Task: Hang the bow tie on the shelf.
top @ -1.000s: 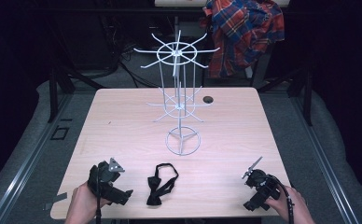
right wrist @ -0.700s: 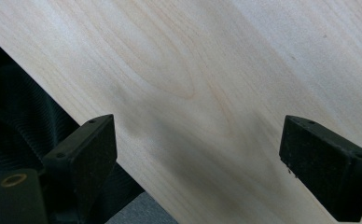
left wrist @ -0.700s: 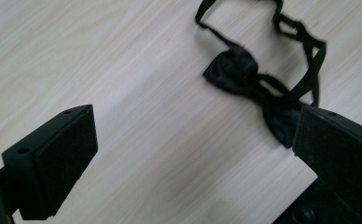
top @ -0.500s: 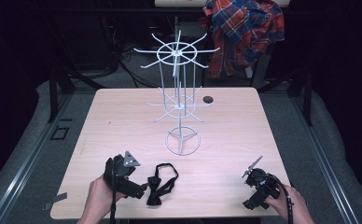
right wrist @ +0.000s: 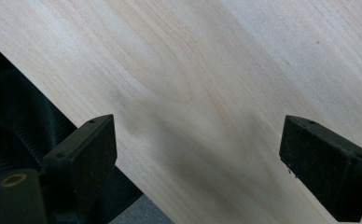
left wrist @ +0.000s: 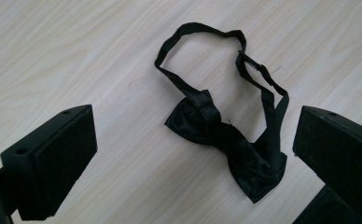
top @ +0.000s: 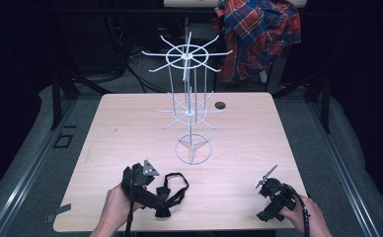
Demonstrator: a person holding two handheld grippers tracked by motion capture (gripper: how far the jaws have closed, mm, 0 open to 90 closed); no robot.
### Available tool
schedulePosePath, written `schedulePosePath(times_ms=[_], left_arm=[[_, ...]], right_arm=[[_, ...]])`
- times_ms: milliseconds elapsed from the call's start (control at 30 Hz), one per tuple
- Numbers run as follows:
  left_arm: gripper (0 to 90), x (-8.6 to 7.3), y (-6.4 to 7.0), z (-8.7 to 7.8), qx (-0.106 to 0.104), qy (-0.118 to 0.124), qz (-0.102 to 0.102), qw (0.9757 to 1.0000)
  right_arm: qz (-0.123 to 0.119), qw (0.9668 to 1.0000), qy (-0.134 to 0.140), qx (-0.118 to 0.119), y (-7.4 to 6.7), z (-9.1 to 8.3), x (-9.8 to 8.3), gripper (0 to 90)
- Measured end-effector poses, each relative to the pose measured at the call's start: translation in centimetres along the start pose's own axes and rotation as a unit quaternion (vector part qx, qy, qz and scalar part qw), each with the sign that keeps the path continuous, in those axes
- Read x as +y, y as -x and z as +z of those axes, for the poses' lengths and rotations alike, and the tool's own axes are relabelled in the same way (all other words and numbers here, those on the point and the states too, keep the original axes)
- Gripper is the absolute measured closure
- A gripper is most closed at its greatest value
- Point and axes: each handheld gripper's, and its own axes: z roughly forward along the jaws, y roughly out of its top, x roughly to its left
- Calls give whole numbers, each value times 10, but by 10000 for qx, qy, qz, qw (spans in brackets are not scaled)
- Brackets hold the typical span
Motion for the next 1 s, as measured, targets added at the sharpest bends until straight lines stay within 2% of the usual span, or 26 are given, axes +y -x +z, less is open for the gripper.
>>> schedulePosePath(times_ms=[133,233,400,500,833,1000], left_arm=[[0,4,7,8,-177,-61,51,9998],[0,7,12,13,-217,-119,136,9996],[0,11,18,20,-238,-232,211,9992],[0,15,23,28,-229,-382,265,9987],[0,26,32,45,-354,-655,419,9963],[3,28,35,50,-332,-748,466,9956]], right_arm=[[18,10000,-41,32,0,0,0,106],[-26,10000,-46,15,-1,0,0,106],[-28,10000,-52,24,0,1,0,106],[-32,10000,-56,24,0,1,0,107],[-12,9999,-114,70,0,1,0,108],[-28,9998,-166,43,-1,1,0,112]])
